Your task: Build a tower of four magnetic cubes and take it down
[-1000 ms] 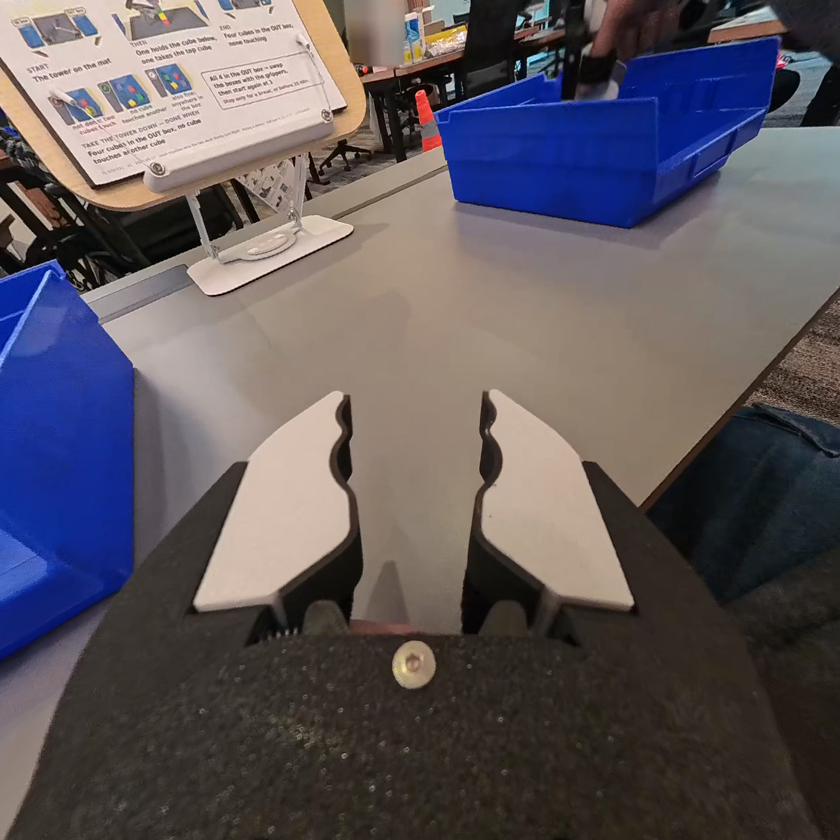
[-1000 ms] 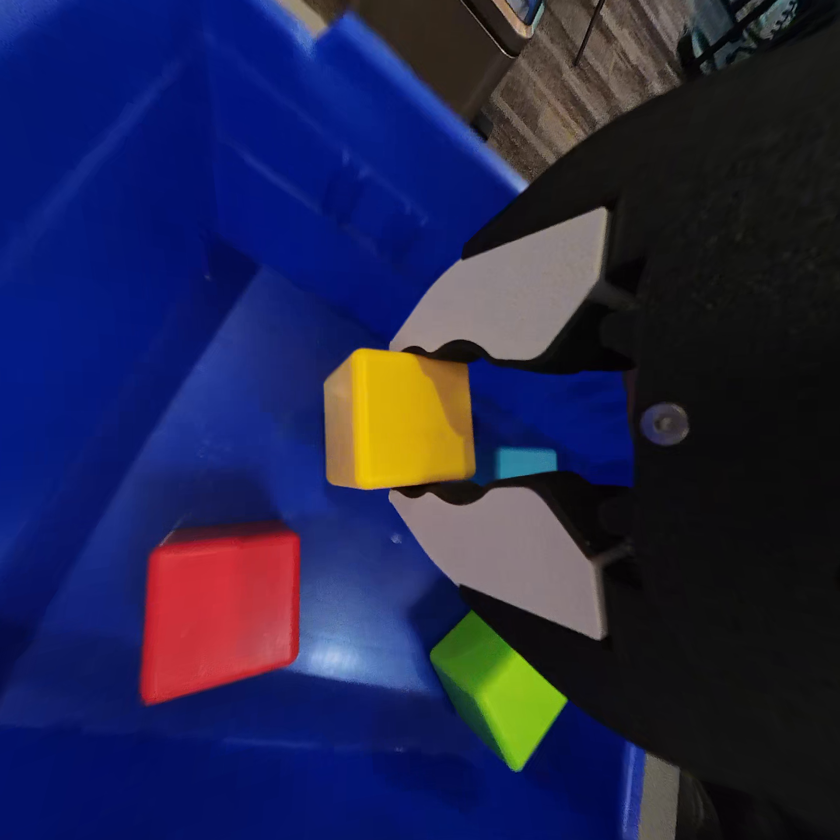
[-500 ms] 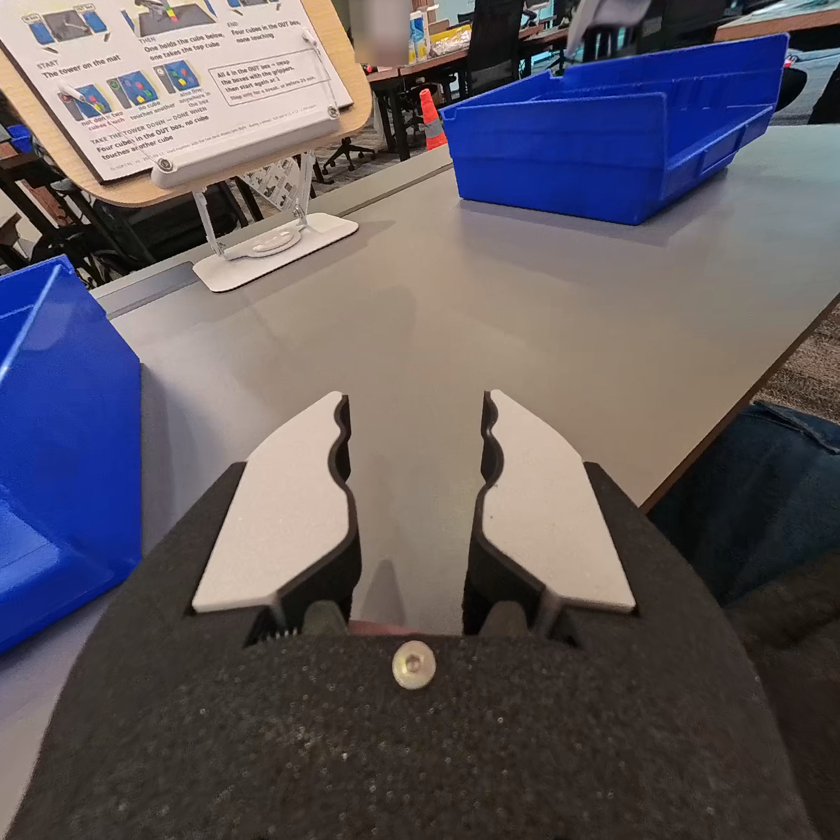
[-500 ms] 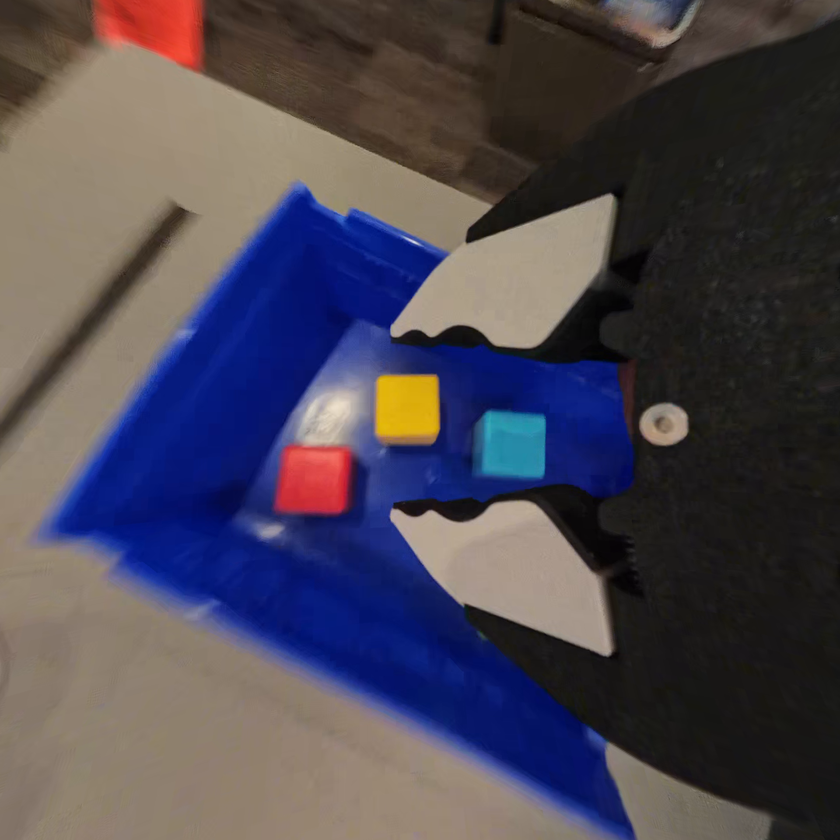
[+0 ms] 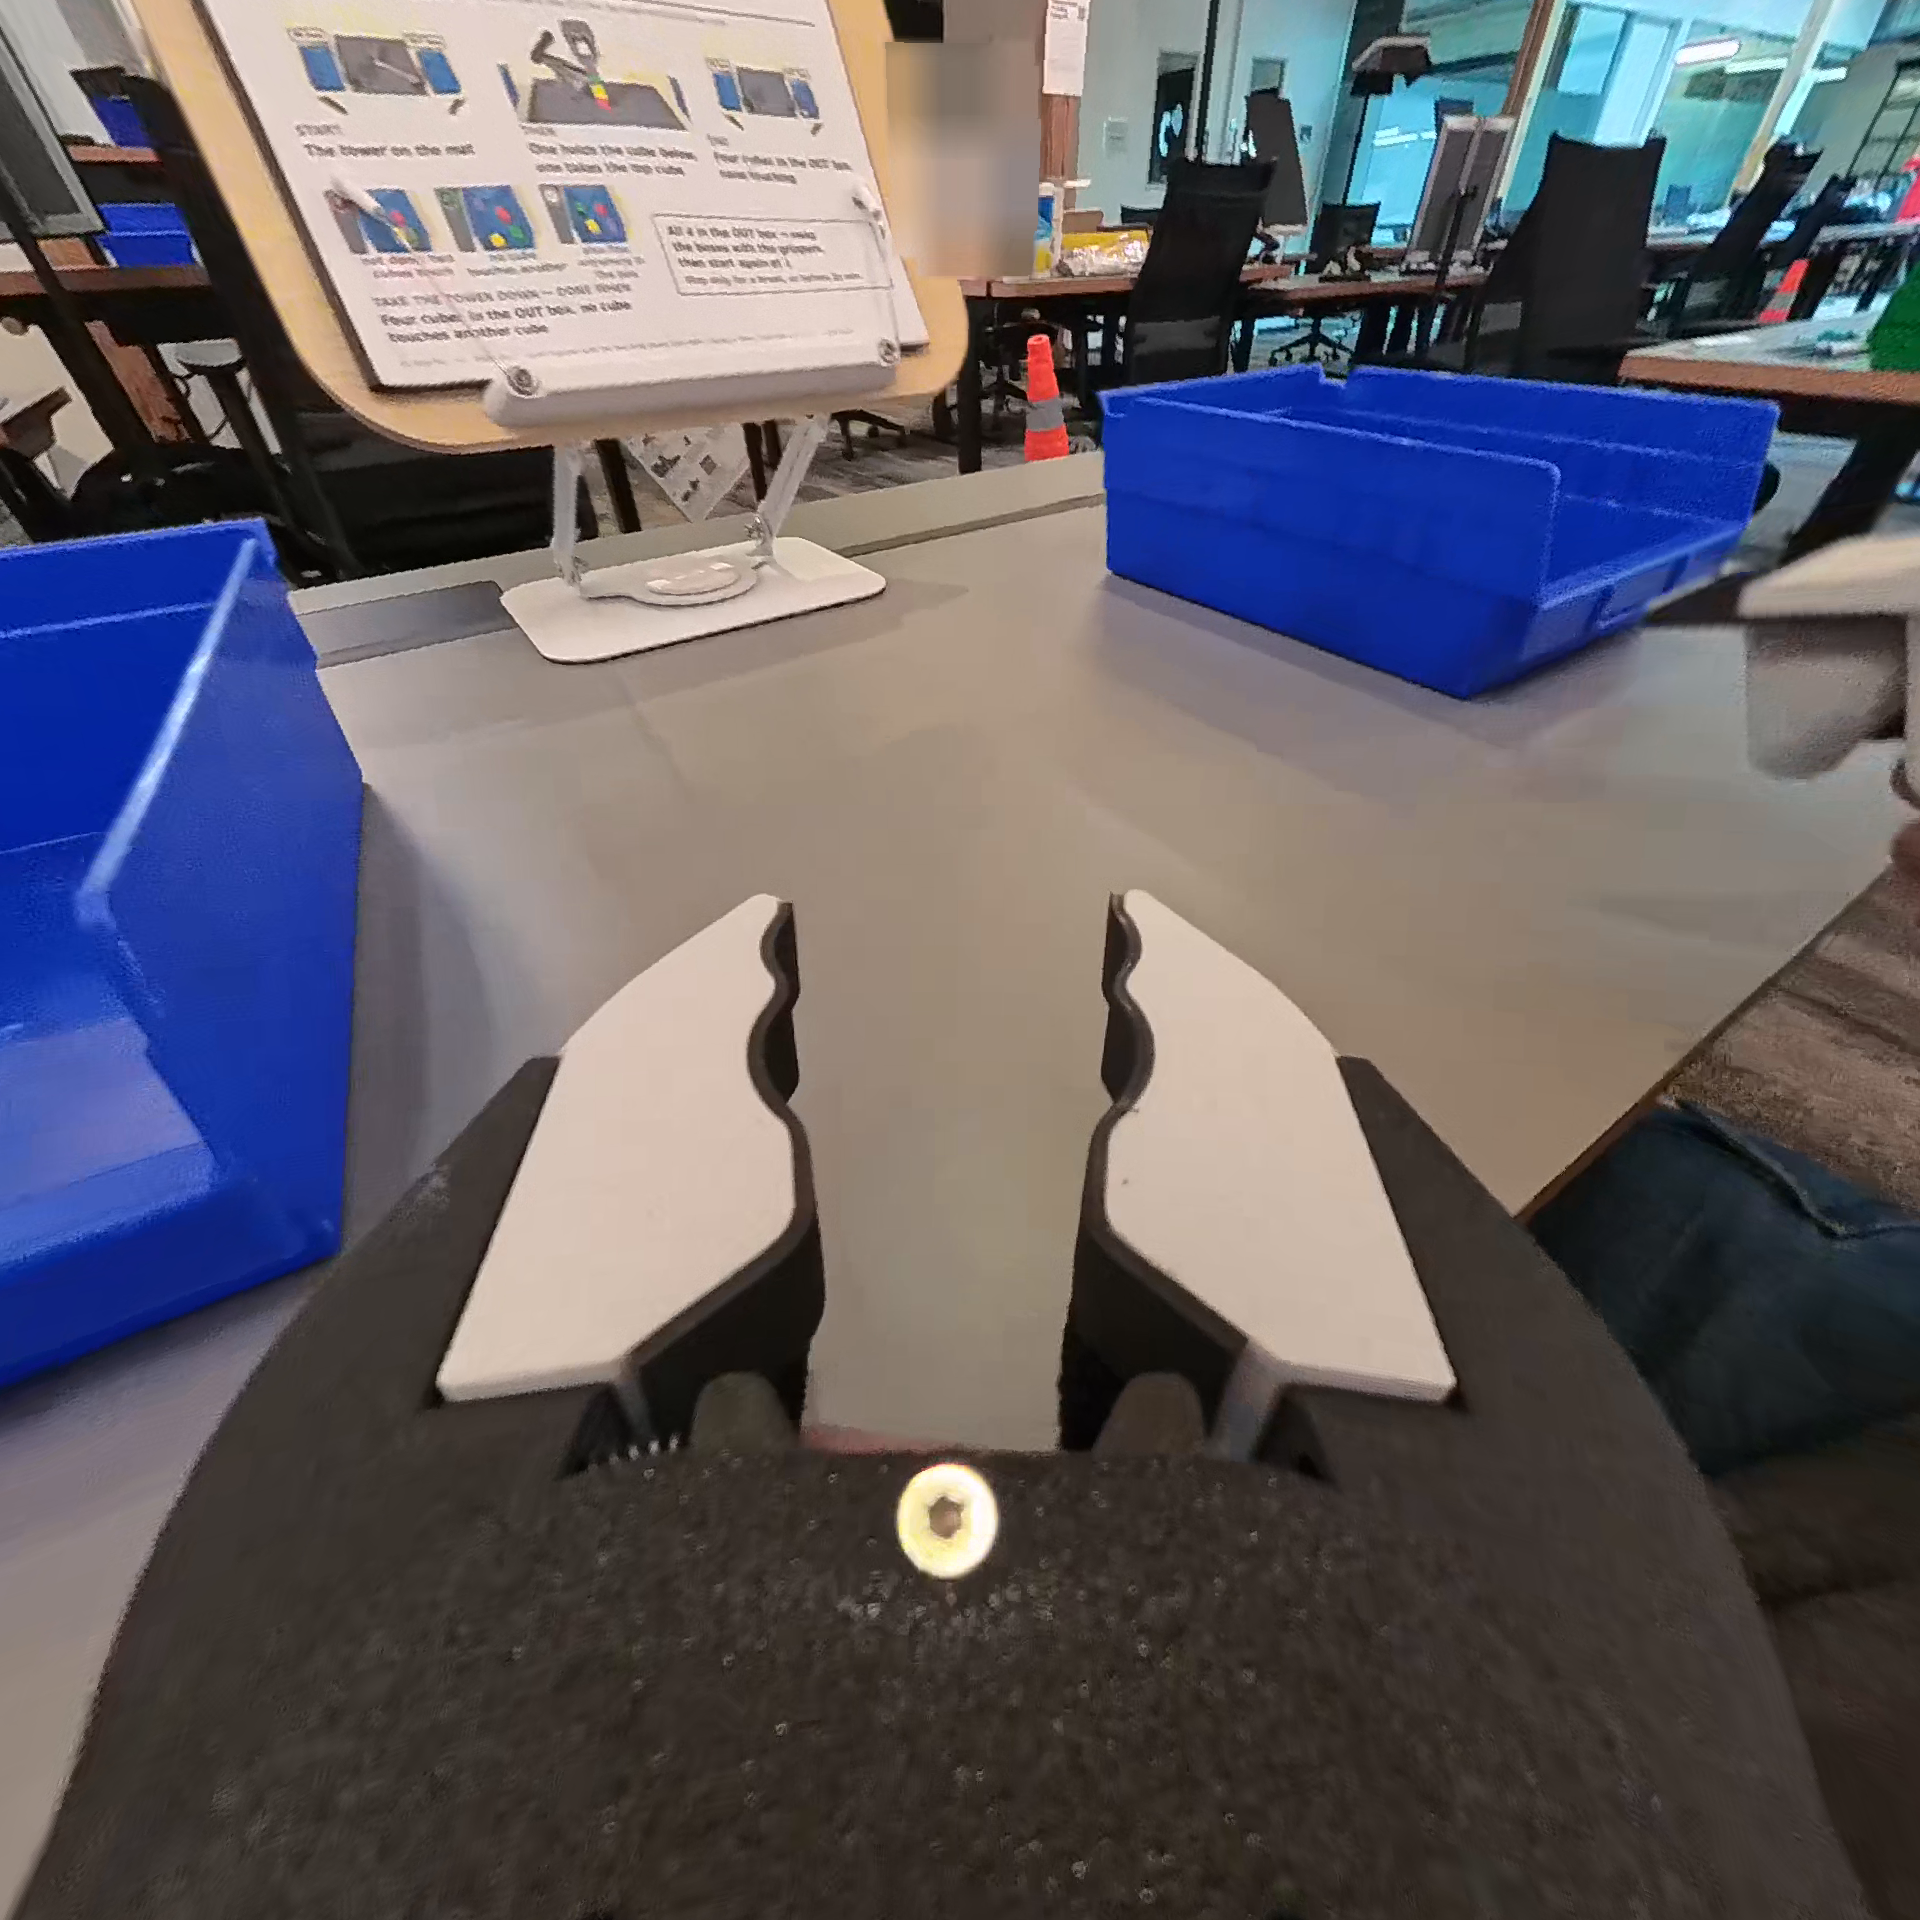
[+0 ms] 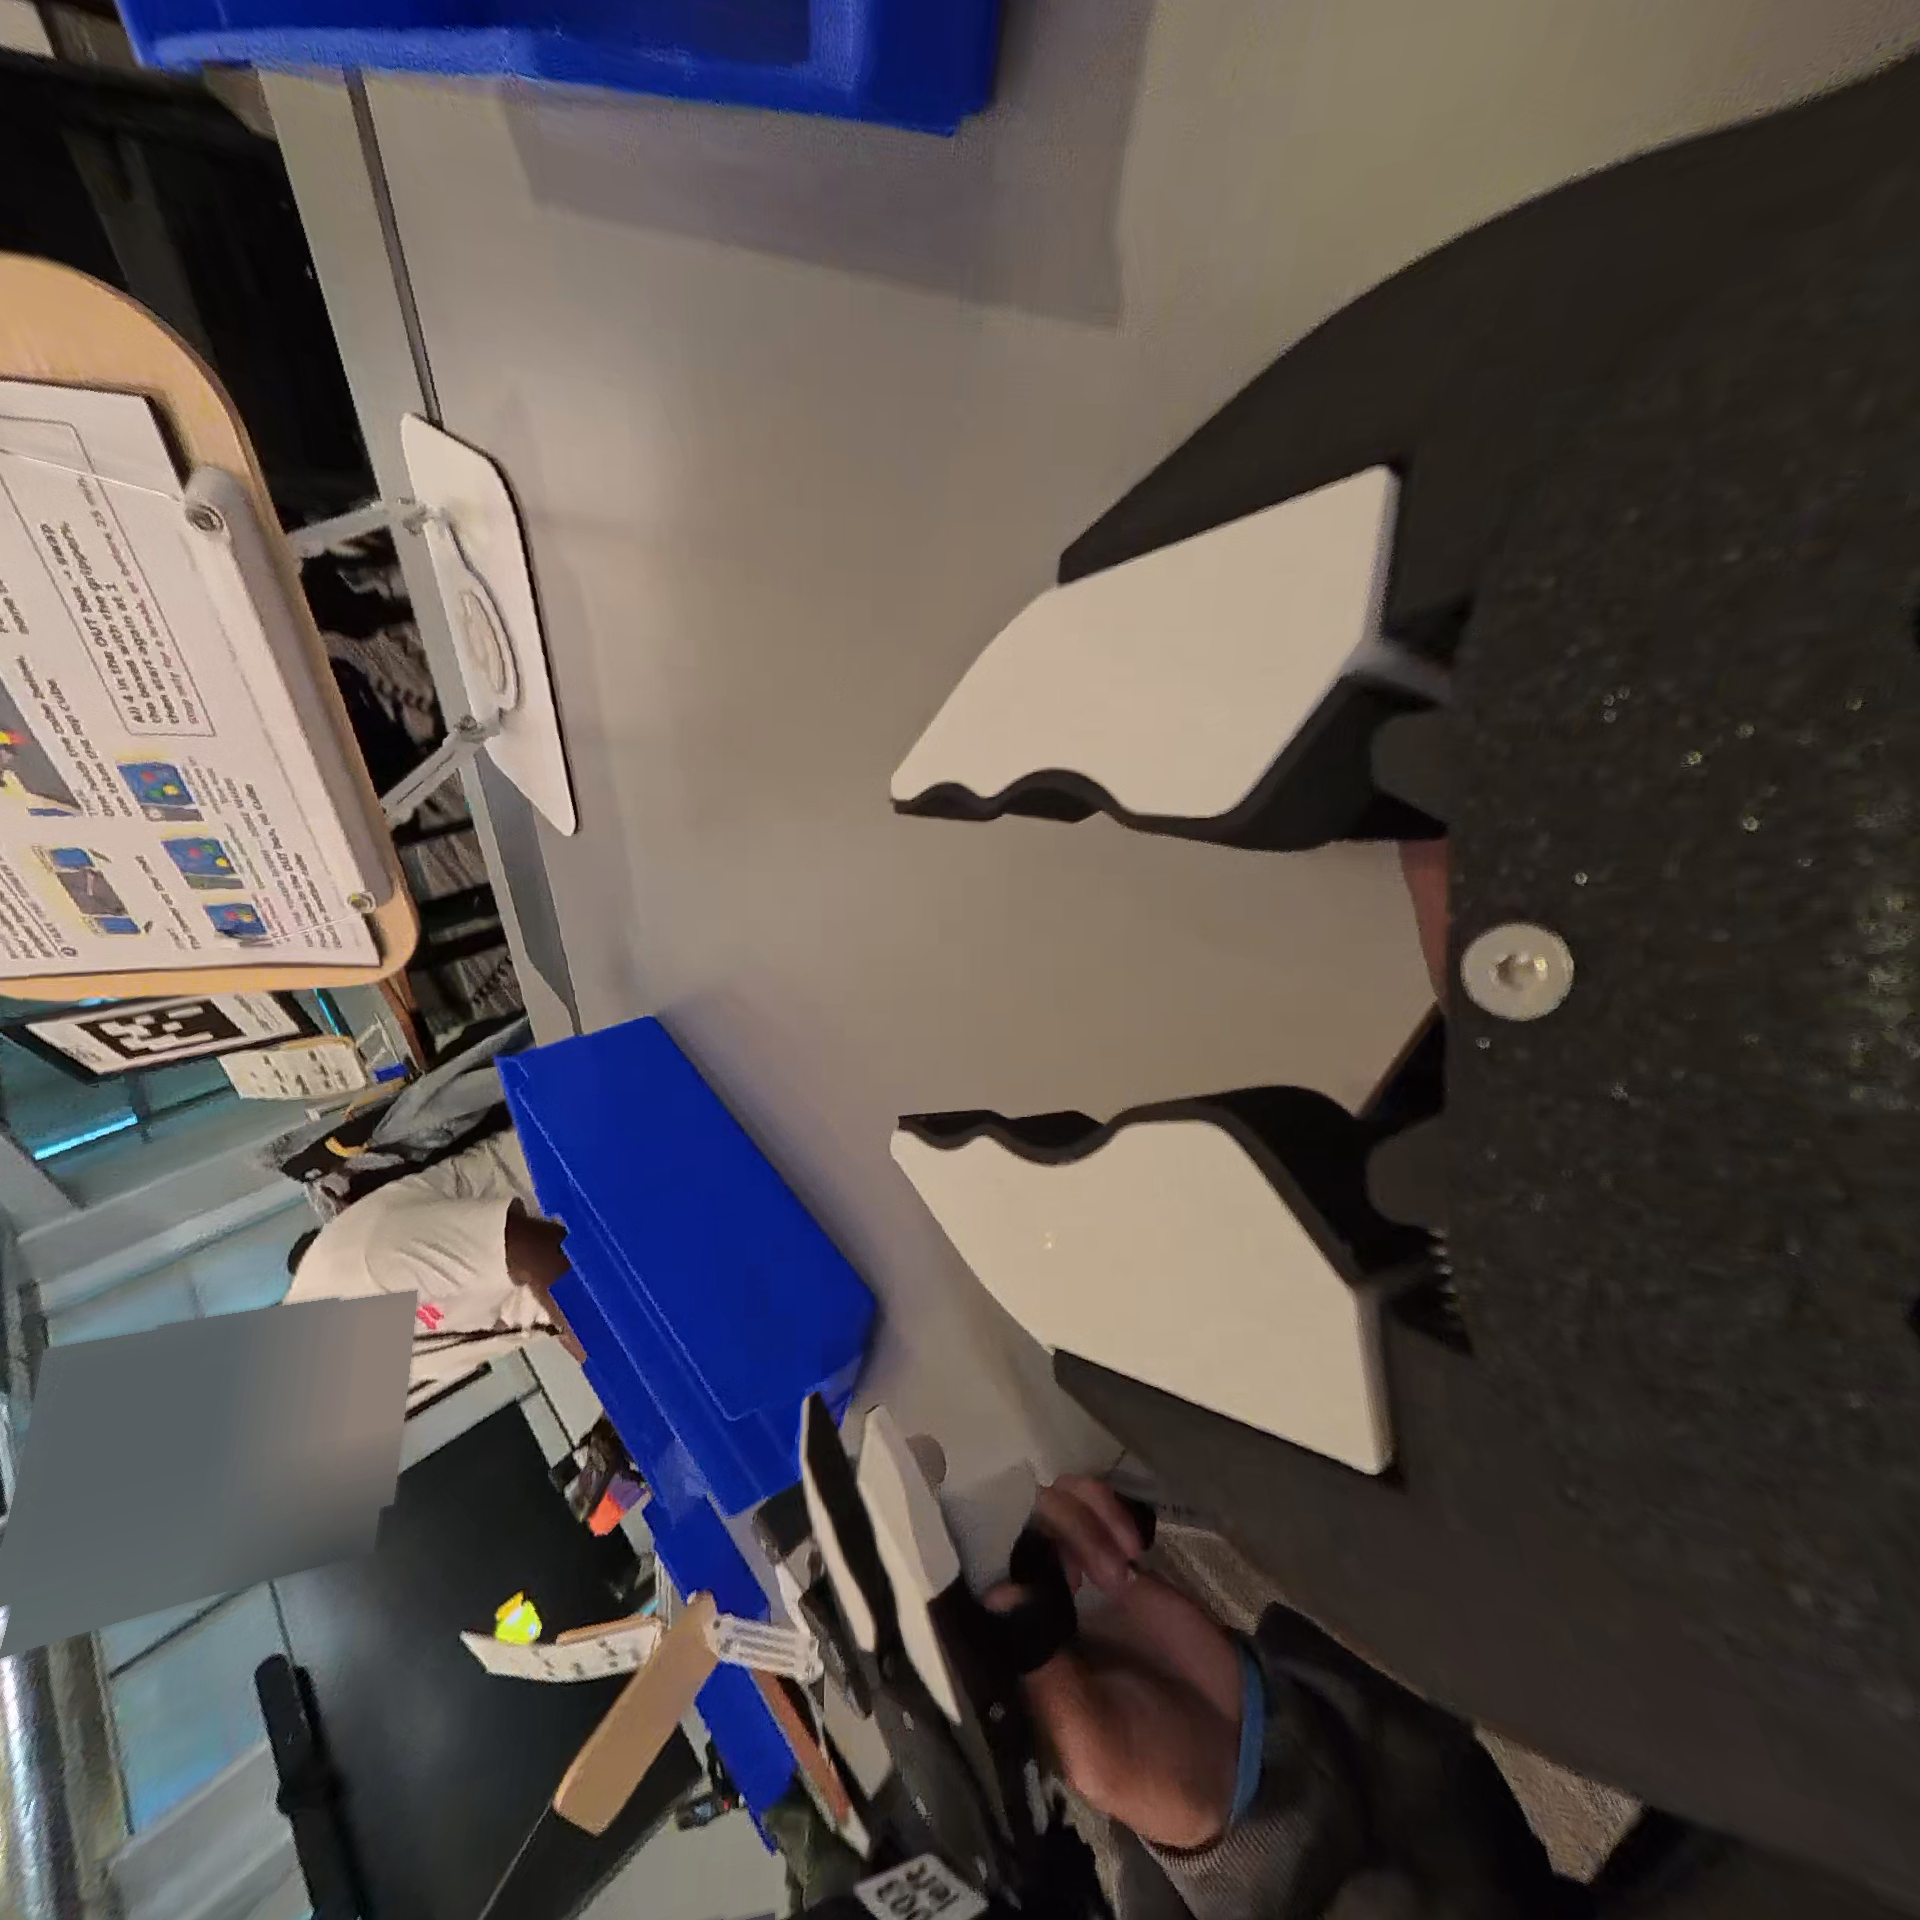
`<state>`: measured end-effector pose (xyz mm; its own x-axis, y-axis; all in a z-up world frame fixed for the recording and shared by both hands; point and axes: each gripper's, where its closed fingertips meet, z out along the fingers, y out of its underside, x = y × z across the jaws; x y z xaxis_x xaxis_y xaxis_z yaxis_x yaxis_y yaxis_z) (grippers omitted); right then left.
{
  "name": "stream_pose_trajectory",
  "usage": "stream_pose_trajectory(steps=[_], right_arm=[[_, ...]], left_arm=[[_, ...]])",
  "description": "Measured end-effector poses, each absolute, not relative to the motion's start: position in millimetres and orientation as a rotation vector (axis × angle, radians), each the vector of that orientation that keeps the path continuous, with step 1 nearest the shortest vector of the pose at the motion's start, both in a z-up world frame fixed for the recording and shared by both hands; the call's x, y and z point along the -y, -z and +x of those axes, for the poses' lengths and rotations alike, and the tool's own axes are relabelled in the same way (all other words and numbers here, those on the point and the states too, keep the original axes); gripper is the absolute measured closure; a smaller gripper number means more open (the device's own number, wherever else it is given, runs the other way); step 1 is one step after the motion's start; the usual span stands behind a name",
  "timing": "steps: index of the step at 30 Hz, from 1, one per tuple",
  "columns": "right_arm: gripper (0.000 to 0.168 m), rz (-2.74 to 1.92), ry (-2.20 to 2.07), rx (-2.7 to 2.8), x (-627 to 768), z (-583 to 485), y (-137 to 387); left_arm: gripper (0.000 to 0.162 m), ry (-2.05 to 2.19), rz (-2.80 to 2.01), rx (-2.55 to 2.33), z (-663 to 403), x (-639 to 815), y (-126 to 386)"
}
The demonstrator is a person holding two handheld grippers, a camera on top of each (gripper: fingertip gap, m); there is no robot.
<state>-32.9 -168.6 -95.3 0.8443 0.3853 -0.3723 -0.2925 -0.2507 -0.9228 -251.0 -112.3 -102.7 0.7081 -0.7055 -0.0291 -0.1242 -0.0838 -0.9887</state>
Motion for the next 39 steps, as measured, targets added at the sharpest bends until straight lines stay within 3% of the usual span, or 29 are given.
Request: stream_pose_trajectory(steps=[7,28,33,39], right_arm=[[0.115,-1.782,-0.266,0.218,174.7,-30.4,114.6],[0.121,-1.758,-0.386,0.126,173.9,-12.7,111.5],[0.122,-1.732,-0.221,0.051,172.9,37.4,105.5],[0.123,-1.686,0.033,-0.227,191.7,153.3,97.7]], left_arm=[[0.105,0.526,-1.604,-0.666,-251.7,107.9,100.2],[0.104,0.437,-1.623,-0.78,-234.4,114.2,112.8],[0.099,0.805,-1.687,-0.767,-148.3,125.1,98.0],[0.096,0.789,-1.655,-0.947,2.2,127.9,90.7]])
